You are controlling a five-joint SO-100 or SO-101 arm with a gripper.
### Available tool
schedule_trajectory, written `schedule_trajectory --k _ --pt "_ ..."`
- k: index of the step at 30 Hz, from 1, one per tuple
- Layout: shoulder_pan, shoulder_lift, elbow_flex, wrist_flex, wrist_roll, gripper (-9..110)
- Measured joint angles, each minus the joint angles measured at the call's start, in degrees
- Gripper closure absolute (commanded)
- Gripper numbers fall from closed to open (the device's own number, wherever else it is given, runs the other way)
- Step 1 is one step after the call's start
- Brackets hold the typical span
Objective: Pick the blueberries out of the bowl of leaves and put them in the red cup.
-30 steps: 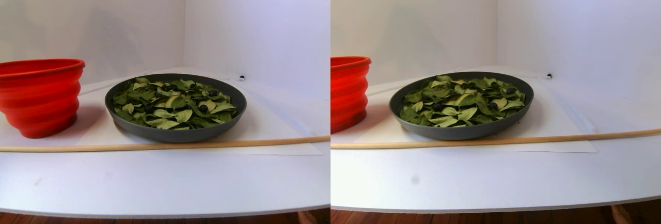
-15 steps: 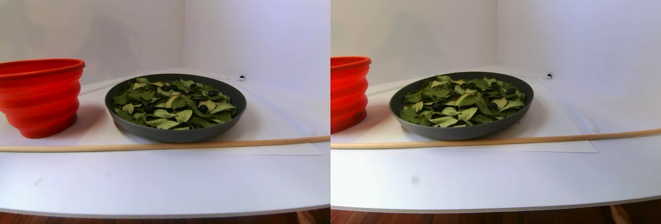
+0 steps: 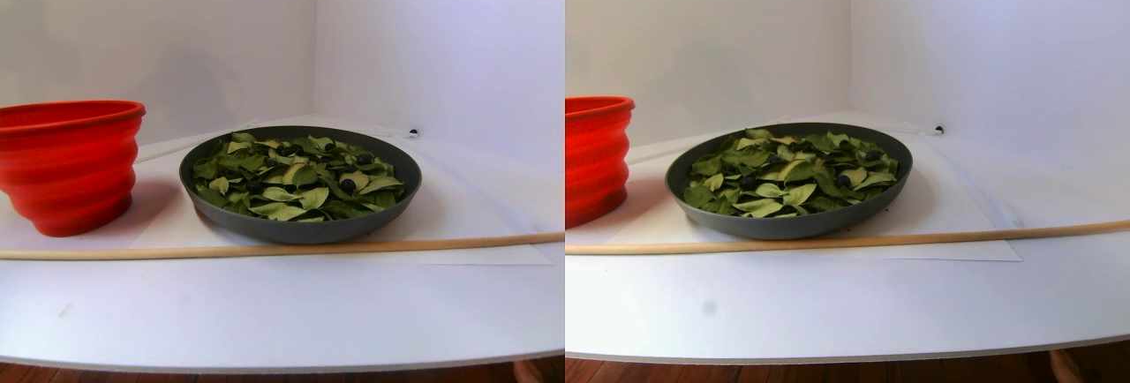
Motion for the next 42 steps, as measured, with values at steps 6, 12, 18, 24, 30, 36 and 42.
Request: schedule_trajectory --k 6,12,18,24,30,36,42 --pt "-0.1 0.0 3.3 -4.1 -1.8 85" --pt "-0.5 -0.8 5.8 -8.1 -2.6 84" --pt "-1.1 -4.5 6.5 -12.4 -2.9 84" --pt "-1.1 -8.0 7.9 -17.5 -4.2 85" --pt "-1.1 -9.9 10.2 -21.5 -5.4 85" --pt "-1.1 -13.9 10.6 -25.8 -5.9 85" --pt "-1.6 -17.3 13.1 -31.0 -7.4 85"
